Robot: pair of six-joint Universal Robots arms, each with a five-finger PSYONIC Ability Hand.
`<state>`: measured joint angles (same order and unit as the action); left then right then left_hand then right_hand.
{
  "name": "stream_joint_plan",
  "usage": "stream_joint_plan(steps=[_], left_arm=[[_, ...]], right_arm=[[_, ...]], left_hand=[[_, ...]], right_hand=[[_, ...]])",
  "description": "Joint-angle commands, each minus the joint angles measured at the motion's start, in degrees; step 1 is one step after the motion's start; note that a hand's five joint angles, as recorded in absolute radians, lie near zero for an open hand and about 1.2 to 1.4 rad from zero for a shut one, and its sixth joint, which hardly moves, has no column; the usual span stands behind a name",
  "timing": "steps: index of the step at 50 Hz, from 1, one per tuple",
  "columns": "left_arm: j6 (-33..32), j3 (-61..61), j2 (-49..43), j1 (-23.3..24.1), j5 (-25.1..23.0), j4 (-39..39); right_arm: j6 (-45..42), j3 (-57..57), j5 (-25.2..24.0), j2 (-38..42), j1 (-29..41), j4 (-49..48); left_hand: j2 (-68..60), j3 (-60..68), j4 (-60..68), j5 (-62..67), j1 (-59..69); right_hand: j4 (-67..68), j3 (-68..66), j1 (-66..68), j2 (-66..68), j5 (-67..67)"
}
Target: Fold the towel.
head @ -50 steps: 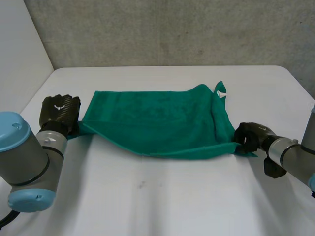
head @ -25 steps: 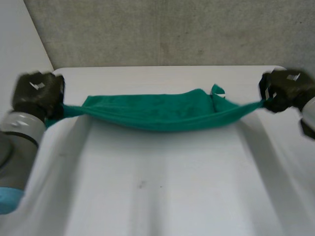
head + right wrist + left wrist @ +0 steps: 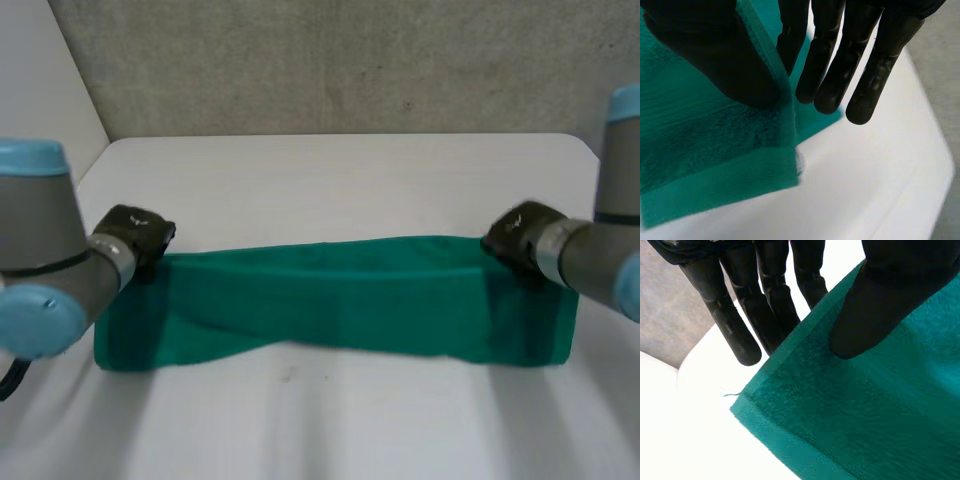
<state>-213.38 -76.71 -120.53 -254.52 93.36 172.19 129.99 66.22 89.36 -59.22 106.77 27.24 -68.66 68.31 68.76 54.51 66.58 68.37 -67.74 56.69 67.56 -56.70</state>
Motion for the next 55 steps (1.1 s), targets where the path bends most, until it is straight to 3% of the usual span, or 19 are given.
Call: stream_joint_plan(steps=[1, 2, 6, 7, 8, 12, 18, 25, 33, 40, 48, 55], left_arm=[[-1.0, 21.7, -4.2, 0.9, 0.9, 1.8], [-0.6, 23.9, -4.0, 1.1, 0.9, 3.4], [4.5, 28.5, 2.2, 1.8, 2.3, 23.8], [4.5, 28.5, 2.2, 1.8, 2.4, 23.8], [7.9, 25.7, 6.2, 1.6, 3.8, 35.0], [9.4, 22.7, 8.4, 1.5, 4.1, 38.6], [13.2, 15.5, 9.3, 1.0, 4.0, 36.7], [16.9, 3.2, 7.9, -0.5, 3.8, 36.0], [17.4, -6.1, -2.1, -0.4, 3.6, 35.6], [15.0, -13.3, -3.1, -0.4, 3.5, 32.8], [4.2, -24.3, 7.9, -1.2, 3.8, 17.0], [-4.1, -33.6, 22.3, -3.6, 3.1, -1.6]], right_arm=[[9.7, -28.1, 0.3, 4.8, -0.8, -5.9], [11.4, -31.0, 0.5, 4.8, -0.9, -8.0], [18.8, -38.3, 1.1, 3.5, -0.6, -21.6], [18.8, -38.3, 1.1, 3.5, -0.6, -21.6], [20.4, -37.2, 1.5, 1.8, -0.8, -27.4], [21.0, -29.3, 1.3, -6.1, -0.6, -36.6], [21.0, -19.0, 0.0, -9.2, -0.6, -36.4], [21.2, -5.2, -6.7, -8.2, -1.1, -35.1], [20.0, 4.1, -9.2, 2.6, -0.9, -34.2], [16.2, 8.0, -8.9, 7.2, -1.1, -27.1], [6.1, 16.5, -7.5, -2.4, -2.4, -11.4], [-15.4, 33.7, -5.0, -17.0, -7.5, -1.0]], left_hand=[[-11.3, 11.7, 11.2, 15.5, 13.4], [-11.3, 11.7, 11.2, 15.5, 13.4], [-11.3, 11.7, 11.2, 15.5, 13.4], [-11.3, 11.7, 11.2, 15.5, 13.4], [-11.3, 11.7, 11.2, 15.5, 13.4], [-11.3, 11.7, 11.2, 15.5, 13.4], [-11.3, 11.7, 11.2, 15.5, 13.4], [-11.3, 11.7, 11.2, 15.5, 13.4], [-11.3, 11.7, 11.2, 15.5, 13.4], [-11.3, 11.7, 11.2, 15.5, 13.4], [-11.3, 11.7, 11.2, 15.5, 13.4], [-11.3, 11.7, 11.2, 15.5, 13.4]], right_hand=[[11.6, -12.3, 23.3, 12.4, -13.3], [11.6, -12.3, 23.3, 12.4, -13.3], [11.6, -12.3, 23.3, 12.4, -13.3], [11.6, -12.3, 23.3, 12.4, -13.3], [11.6, -12.3, 23.3, 12.4, -13.3], [11.6, -12.3, 23.3, 12.4, -13.3], [11.6, -12.3, 23.3, 12.4, -13.3], [11.6, -12.3, 23.3, 12.4, -13.3], [11.6, -12.3, 23.3, 12.4, -13.3], [11.6, -12.3, 23.3, 12.4, -13.3], [11.6, -12.3, 23.3, 12.4, -13.3], [11.6, -12.3, 23.3, 12.4, -13.3]])
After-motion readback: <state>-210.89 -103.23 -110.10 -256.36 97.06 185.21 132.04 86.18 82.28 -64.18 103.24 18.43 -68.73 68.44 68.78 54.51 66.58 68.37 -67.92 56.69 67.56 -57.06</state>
